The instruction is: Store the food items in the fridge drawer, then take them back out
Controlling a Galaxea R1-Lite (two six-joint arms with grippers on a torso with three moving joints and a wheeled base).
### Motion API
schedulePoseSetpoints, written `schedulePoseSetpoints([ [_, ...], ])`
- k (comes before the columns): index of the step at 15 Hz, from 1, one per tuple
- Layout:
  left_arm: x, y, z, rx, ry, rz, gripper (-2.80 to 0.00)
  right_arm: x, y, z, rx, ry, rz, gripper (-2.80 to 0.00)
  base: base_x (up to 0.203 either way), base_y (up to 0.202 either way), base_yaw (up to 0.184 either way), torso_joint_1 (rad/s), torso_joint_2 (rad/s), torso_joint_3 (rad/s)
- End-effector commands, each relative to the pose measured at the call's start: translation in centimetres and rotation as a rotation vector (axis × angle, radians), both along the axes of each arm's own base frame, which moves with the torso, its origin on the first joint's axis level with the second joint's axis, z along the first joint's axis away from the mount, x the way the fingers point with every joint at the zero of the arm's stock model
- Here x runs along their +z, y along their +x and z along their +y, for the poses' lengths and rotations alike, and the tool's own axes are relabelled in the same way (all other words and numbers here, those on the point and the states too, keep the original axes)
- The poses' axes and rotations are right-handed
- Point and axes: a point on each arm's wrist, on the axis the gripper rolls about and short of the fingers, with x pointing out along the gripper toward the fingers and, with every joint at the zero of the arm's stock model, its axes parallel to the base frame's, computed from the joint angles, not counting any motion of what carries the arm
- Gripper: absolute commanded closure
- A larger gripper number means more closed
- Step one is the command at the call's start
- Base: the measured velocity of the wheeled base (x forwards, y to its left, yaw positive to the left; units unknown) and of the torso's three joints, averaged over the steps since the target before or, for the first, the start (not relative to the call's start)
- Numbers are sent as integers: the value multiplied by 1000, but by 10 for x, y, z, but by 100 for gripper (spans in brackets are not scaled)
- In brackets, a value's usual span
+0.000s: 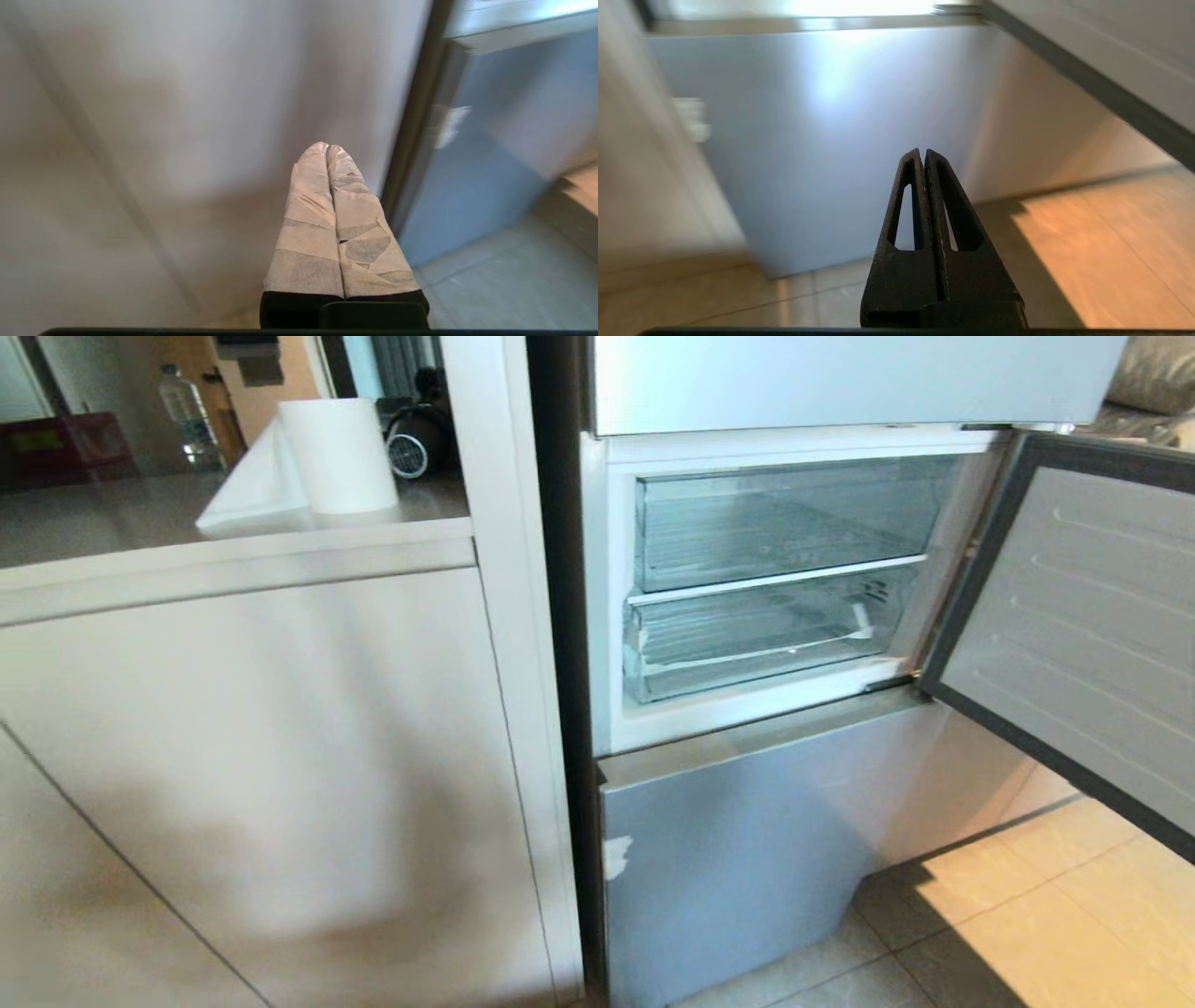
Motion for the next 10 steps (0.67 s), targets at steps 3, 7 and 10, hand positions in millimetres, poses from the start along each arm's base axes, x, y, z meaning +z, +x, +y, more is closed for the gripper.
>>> schedulePoseSetpoints([
  [3,0,0,0,-1,0,0,0,-1,0,0,0,0,2,0,2,-9,175,4,3,4],
  [7,0,0,0,-1,0,0,0,0,0,0,3,5,-3,0,2,-8,174,1,3,2],
  [10,0,0,0,-1,0,0,0,3,9,0,4,-2,116,0,1,-5,133,5,1,0],
])
